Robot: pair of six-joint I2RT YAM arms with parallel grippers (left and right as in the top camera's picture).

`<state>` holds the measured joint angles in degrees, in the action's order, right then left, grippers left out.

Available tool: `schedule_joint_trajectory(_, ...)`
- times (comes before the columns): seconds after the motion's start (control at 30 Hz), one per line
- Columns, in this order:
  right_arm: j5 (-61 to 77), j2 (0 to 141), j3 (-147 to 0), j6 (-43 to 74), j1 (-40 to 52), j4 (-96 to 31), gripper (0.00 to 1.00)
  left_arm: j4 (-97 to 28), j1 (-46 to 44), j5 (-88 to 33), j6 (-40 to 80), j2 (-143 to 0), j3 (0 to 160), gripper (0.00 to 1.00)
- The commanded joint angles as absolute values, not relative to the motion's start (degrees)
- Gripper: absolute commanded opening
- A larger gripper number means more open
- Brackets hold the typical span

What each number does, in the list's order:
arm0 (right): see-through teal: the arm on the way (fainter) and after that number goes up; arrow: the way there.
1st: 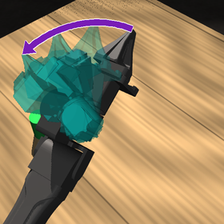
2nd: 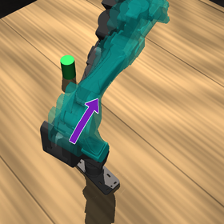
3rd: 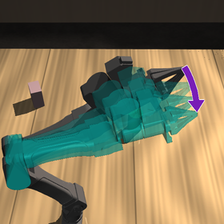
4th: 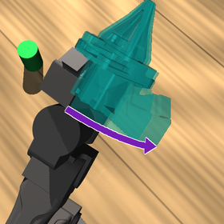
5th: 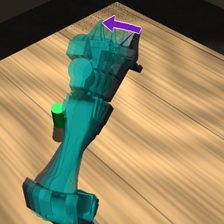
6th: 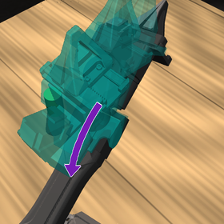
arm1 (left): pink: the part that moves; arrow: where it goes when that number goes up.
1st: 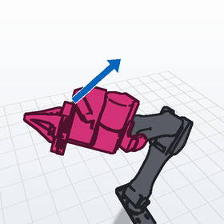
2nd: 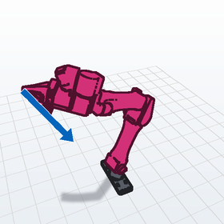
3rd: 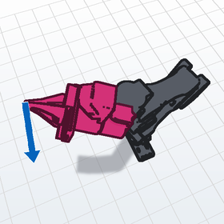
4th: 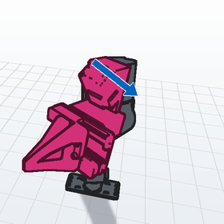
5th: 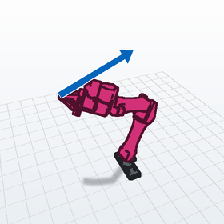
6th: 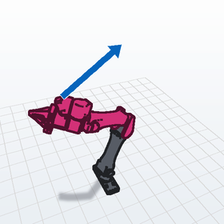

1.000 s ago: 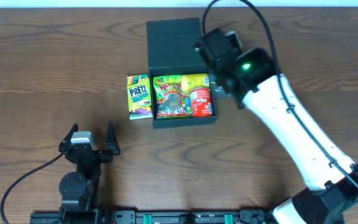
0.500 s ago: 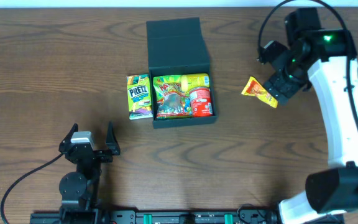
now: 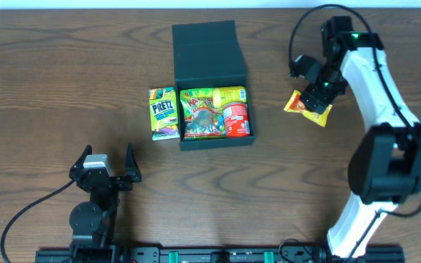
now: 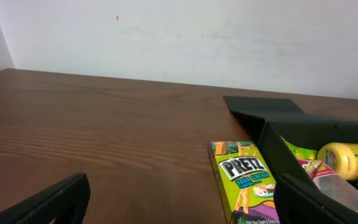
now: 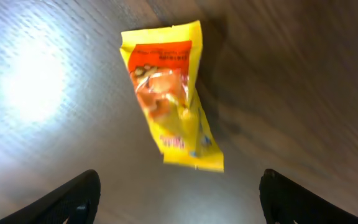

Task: Pack container
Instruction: 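Move the right gripper back right and grasp the yellow biscuit packet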

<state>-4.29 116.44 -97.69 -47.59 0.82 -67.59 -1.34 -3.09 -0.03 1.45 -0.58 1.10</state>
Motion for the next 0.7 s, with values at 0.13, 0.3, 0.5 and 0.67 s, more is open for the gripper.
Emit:
schedule_joint_trajectory(0.13, -4.4, 121.9, -97.0, -49.8, 0.5, -64.0, 0.82, -4.4, -2.9, 0.4, 1.3, -0.2, 0.3, 0.95)
schedule_joint_trajectory(0.3, -4.3, 122.7, -95.8, -50.5, 0.5, -63.6, 0.82, -4.4, -2.9, 0.4, 1.3, -0.2, 0.3, 0.96)
schedule_joint_trajectory(0.5, -4.5, 122.7, -91.1, -51.8, 0.5, -60.2, 0.82, -4.4, -2.9, 0.4, 1.3, -0.2, 0.3, 0.95)
schedule_joint_trajectory(0.67, -4.2, 122.7, -88.9, -51.9, 0.5, -55.7, 0.76, -4.4, -2.9, 0.4, 1.3, -0.2, 0.3, 0.95)
